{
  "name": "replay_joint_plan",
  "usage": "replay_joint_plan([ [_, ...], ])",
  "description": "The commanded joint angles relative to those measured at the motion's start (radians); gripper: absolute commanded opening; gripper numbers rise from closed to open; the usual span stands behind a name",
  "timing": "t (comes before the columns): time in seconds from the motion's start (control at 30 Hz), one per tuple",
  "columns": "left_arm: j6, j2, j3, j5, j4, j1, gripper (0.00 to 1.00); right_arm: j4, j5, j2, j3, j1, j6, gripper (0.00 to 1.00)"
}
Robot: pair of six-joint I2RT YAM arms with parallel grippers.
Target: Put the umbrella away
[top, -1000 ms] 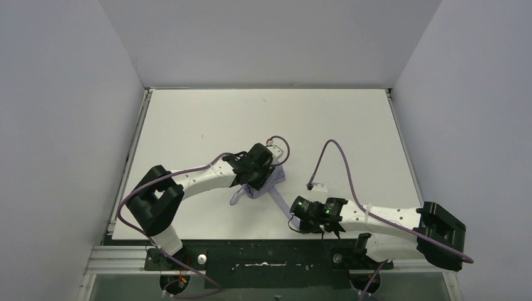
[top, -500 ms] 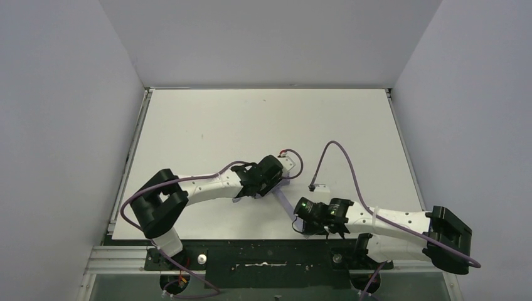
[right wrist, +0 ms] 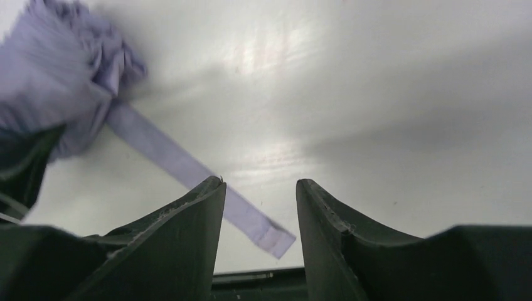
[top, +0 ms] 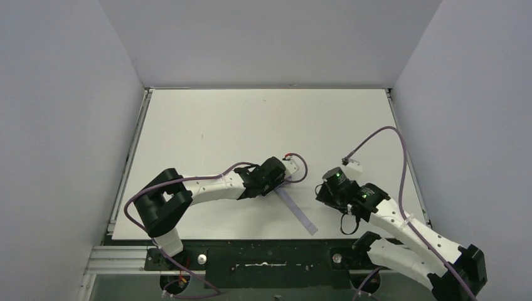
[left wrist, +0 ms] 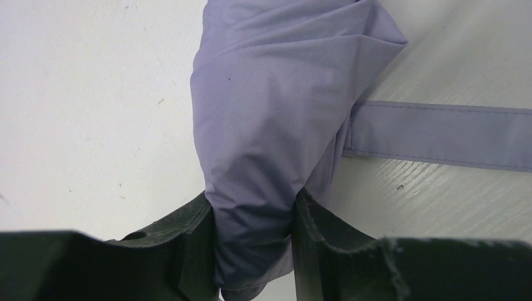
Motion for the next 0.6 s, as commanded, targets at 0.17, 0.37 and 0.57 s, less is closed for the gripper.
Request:
replay_joint_plan([
  [0.17, 0.030, 0.062, 0.016, 0.046, -0.046, 0.004, 0.02, 0.142, -0.285, 0.066, 0.075, -0.371, -0.340, 0.50],
  [0.37, -0.043, 0.088, 0.052, 0.041, -0.118, 0.013, 0.02, 0.030, -0.227, 0.019, -0.017, -0.236, -0.135, 0.53],
  [0.57, -0.193, 0.092, 0.047, 0.039, -0.163, 0.026, 0.02, -0.070, -0.046, -0.092, -0.085, -0.024, 0.188, 0.55],
])
